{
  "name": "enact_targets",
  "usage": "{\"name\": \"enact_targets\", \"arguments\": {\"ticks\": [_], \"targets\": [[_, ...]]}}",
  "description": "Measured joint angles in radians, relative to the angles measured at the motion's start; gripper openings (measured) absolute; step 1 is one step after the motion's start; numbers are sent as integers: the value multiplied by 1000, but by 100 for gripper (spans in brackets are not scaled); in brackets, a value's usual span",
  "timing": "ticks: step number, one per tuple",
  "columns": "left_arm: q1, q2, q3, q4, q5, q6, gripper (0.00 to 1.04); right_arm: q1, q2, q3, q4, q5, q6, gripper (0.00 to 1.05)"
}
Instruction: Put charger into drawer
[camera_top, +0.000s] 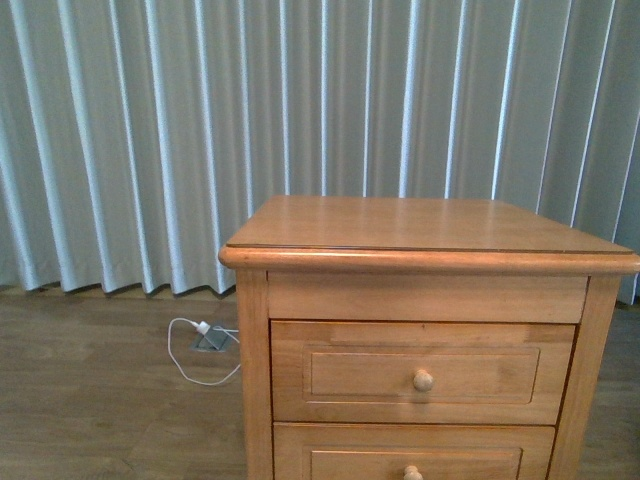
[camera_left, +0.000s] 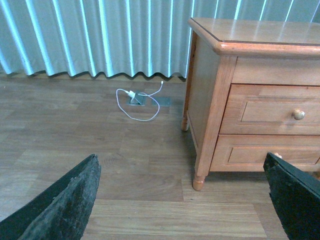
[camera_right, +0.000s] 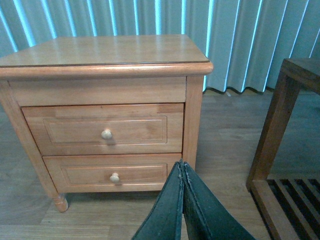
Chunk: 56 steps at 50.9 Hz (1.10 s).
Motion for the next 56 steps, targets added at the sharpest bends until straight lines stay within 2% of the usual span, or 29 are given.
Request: {"name": "enact_targets", "arguments": {"ticks": [29,31,34,36,56], "targets": [[0,0,0,0,0,0,99,0,-152,-76,-68,0,-2,1],[0,0,0,0,0,0,99,0,-173,-76,-91,0,-2,1],[0,0,0,0,-1,0,99,0,-275,-75,-225,-2,-2,1],[0,0,0,0,-2,0,99,0,-302,-75,-240,-2,-2,1],[0,0,0,0,-1,0,99,0,-328,-75,-248,-1,-2,1]]}}
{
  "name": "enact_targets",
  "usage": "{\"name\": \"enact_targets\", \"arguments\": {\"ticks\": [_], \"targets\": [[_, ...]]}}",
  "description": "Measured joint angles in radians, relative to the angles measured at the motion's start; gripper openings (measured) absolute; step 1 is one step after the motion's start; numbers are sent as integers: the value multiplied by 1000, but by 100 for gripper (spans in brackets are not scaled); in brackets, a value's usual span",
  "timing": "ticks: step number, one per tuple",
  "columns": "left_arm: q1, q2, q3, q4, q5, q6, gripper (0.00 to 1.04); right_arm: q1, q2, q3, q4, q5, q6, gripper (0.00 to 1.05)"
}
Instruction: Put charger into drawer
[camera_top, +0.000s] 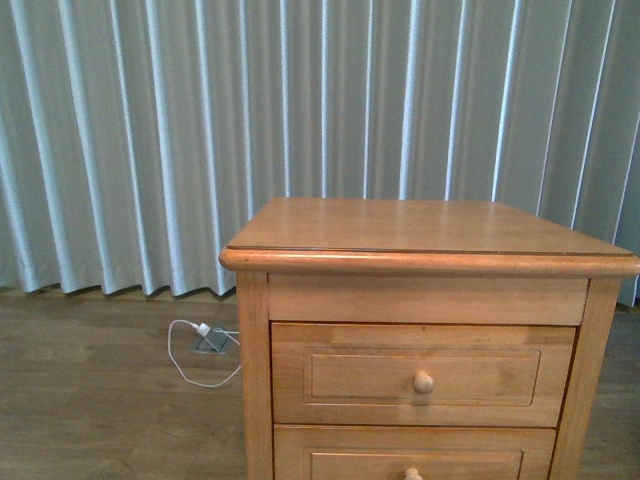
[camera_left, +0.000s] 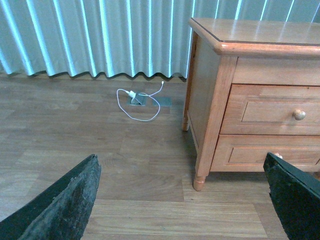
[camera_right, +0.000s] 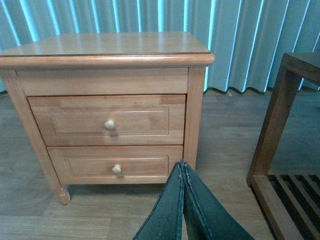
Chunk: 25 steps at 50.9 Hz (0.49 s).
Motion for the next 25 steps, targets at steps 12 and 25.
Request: {"name": "enact_targets", "arguments": {"ticks": [12,25], "targets": [[0,0,0,0,0,0,99,0,0,0,0,0,-1,24],[0,0,0,0,0,0,99,0,0,0,0,0,-1,70]]}}
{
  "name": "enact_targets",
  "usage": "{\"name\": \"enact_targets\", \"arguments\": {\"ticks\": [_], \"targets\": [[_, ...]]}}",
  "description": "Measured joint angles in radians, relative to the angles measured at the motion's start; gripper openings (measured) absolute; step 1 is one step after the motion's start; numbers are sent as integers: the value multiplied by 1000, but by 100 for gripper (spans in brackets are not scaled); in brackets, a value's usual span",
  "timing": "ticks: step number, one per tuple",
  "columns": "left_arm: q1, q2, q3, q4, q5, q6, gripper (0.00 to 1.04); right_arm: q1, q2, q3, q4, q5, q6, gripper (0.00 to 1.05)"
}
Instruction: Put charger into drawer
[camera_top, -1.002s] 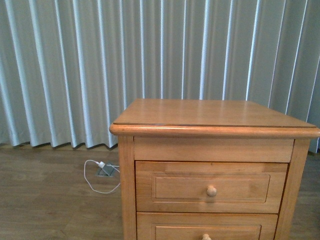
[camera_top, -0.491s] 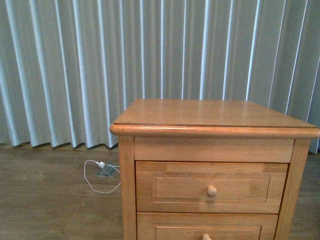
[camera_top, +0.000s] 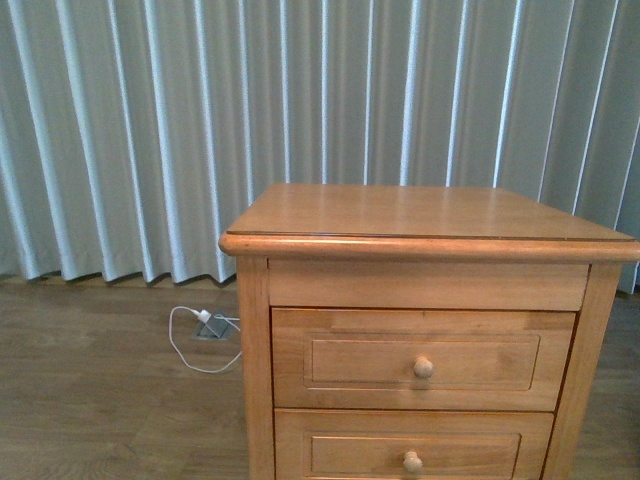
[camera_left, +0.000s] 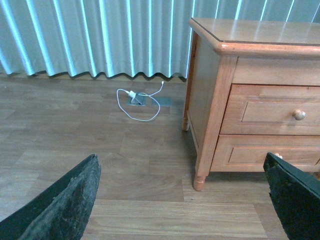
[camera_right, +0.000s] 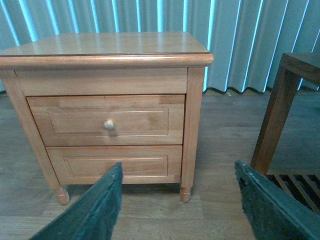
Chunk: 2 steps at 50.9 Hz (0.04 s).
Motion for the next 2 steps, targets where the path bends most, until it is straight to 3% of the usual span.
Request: {"name": "enact_targets", "arguments": {"ticks": [2], "targets": [[0,0,0,0,0,0,99,0,0,0,0,0,0,77]]}}
